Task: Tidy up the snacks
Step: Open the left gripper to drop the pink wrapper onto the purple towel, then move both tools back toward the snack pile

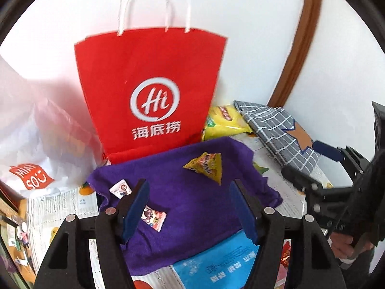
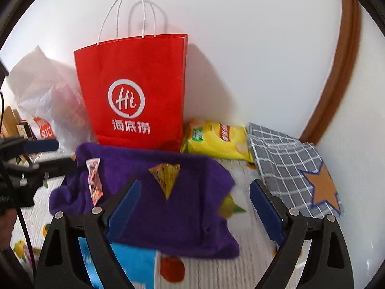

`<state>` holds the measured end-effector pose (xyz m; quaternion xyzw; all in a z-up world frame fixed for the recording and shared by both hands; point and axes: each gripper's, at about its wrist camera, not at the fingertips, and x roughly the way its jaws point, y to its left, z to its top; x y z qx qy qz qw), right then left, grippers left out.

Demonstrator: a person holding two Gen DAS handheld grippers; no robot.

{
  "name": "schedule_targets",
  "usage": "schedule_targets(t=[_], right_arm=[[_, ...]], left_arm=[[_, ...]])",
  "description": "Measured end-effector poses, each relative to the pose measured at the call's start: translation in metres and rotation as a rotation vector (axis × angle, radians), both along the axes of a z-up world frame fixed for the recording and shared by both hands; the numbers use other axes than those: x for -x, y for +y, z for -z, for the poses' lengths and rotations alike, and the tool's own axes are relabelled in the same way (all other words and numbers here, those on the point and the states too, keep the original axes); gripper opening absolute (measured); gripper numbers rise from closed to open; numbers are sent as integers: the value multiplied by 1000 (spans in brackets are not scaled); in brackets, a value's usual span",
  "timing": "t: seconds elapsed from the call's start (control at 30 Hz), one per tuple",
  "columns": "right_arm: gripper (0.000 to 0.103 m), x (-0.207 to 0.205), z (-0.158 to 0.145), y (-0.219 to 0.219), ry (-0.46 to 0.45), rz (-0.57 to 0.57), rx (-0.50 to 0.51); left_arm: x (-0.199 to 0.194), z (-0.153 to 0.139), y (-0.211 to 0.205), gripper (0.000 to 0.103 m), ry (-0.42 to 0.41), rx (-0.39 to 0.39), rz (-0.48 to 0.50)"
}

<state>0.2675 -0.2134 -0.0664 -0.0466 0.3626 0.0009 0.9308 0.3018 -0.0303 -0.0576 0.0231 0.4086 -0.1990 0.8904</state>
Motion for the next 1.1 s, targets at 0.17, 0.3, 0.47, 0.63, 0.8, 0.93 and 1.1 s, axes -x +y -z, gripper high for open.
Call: schedule_targets(t=[0.17, 0.3, 0.47, 0.63, 0.8, 0.93, 1.1], right_arm=[[91, 42, -12, -4, -34, 13, -8], [91, 67, -17, -10, -44, 24, -53], [91, 86, -14, -19, -16, 10, -141], [91, 100, -5, -21, -24, 3, -189], [91, 115, 8, -12, -54, -2, -106], [91, 121, 20, -13, -36, -21, -105], [91, 123, 46, -23, 28, -40, -139]], left_arm=[[24, -19, -9, 67, -51, -21, 11], [43, -36, -5, 67, -72, -25, -22], [65, -39, 10, 67, -40, -3, -45], [93, -34, 35, 67, -49, 8, -114], [116, -20, 55, 67, -49, 31, -156], [130, -5, 65, 67, -36, 17, -203], [144, 8, 75, 67, -30, 1, -248]])
